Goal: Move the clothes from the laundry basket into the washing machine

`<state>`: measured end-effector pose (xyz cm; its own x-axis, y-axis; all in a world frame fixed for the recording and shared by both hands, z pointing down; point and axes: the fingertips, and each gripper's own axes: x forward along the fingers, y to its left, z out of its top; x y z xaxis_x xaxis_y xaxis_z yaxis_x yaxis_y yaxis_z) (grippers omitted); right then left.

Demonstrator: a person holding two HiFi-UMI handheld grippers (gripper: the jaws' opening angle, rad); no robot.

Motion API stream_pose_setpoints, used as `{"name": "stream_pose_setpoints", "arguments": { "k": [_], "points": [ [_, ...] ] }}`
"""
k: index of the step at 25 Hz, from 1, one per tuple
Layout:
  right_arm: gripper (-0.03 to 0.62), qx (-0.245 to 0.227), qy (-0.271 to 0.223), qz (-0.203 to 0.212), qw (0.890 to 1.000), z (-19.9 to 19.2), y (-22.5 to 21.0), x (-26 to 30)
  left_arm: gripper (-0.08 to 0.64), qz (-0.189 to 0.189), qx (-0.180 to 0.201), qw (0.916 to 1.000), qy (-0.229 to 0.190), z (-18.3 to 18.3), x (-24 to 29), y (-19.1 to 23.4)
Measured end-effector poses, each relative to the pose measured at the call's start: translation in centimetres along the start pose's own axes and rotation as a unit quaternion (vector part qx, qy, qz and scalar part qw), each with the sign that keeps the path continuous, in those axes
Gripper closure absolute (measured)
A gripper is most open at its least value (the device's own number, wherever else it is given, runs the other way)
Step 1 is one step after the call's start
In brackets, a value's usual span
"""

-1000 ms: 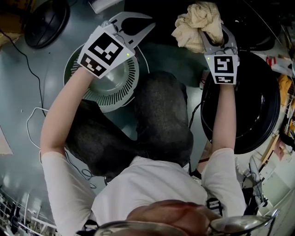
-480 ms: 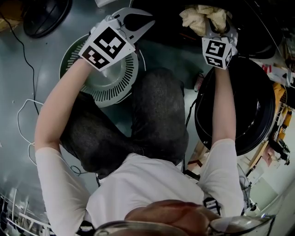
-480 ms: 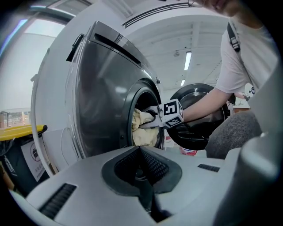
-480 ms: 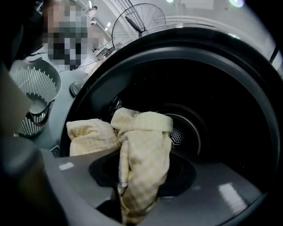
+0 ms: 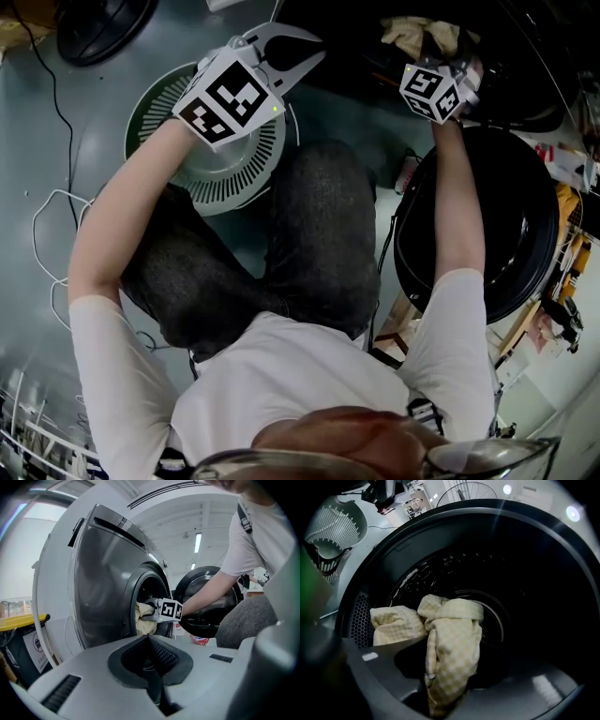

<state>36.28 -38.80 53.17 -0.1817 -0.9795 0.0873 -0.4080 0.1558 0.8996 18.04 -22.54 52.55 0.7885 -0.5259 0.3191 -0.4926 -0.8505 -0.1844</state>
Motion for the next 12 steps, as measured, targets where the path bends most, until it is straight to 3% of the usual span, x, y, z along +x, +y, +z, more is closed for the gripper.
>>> {"name": "stream_pose_setpoints", "arguments": {
  "k": [8, 10, 12],
  "points": [
    [0.374, -0.031, 0.008, -0.027, 0.999, -0.5, 0.1, 1.7, 0.554, 0.006, -0.001, 1.0000, -0.003, -0.4, -0.5, 0.0],
    [0.294, -0.027, 0.043, -0.004, 0.999, -1.8, 0.8, 3.4, 0.554, 0.007, 0.006, 1.0000, 0.000, -0.6, -0.4, 0.1],
    [0.119, -0.010, 0.082, 0.031, 0.996, -3.0, 1.5, 4.8, 0.554, 0.008, 0.009, 0.9999, 0.003, -0.6, -0.4, 0.2]
  ]
}}
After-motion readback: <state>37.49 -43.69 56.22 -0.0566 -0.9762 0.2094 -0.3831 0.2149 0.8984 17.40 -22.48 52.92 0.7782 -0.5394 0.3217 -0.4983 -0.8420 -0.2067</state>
